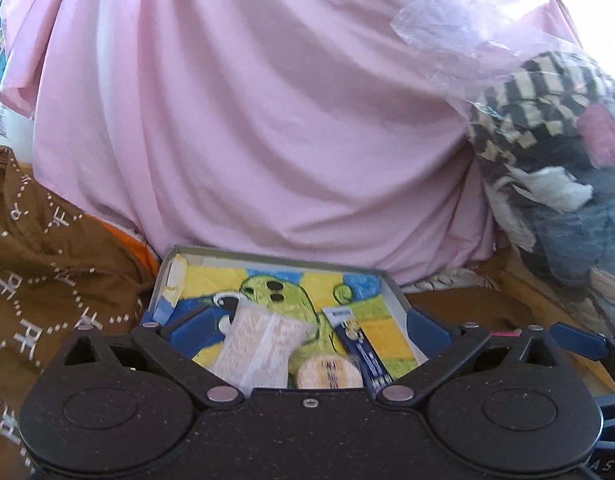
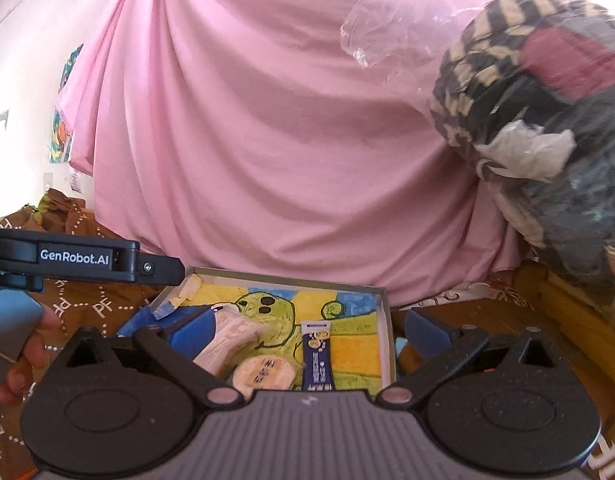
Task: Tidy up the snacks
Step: 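Withdraw both tools from the tray back over the remaining snacks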
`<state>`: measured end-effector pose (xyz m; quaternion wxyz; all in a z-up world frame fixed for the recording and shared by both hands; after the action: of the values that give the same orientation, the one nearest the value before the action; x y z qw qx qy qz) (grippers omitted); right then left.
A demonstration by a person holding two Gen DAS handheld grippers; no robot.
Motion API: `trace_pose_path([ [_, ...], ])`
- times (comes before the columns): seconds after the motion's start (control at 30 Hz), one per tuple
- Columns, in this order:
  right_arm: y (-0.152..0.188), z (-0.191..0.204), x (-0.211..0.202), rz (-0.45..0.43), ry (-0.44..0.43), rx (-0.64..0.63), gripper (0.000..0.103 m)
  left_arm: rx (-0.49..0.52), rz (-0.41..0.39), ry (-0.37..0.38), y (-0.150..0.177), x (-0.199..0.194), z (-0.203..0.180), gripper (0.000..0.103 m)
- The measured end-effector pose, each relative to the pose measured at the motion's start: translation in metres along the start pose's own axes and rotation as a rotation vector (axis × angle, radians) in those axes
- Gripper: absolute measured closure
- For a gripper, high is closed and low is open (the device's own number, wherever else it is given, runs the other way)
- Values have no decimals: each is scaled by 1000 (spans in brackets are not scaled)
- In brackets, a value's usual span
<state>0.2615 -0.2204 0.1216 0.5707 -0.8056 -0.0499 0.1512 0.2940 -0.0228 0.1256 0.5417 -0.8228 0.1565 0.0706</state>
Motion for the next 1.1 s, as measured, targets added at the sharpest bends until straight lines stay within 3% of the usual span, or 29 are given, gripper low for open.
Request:
trace_pose_path([
  [0.3, 17, 10, -47, 28, 14, 14, 0, -5, 20, 16, 28, -45, -4, 1],
  [0.57, 35, 19, -82, 50, 20, 27, 0, 13, 42, -12, 57, -79, -4, 1],
  [0.8, 55, 27, -100, 103, 4, 65, 0, 37, 132, -93, 91, -98, 7, 1],
  [1.1, 82, 43, -113, 170, -14, 74, 0, 7, 185, -150, 123, -119, 30, 1],
])
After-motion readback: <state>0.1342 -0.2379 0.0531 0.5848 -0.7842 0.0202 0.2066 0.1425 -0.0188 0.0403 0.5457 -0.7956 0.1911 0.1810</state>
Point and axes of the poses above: each gripper's, at about its wrist camera, not at the fingertips, and x roughly the way its jaws point, z to its left, y to its underside, the point moved 2 cm from there along x, roughly the way its jaws point, and after that the axes turned 9 degrees about -x, right-handed, at the moved point
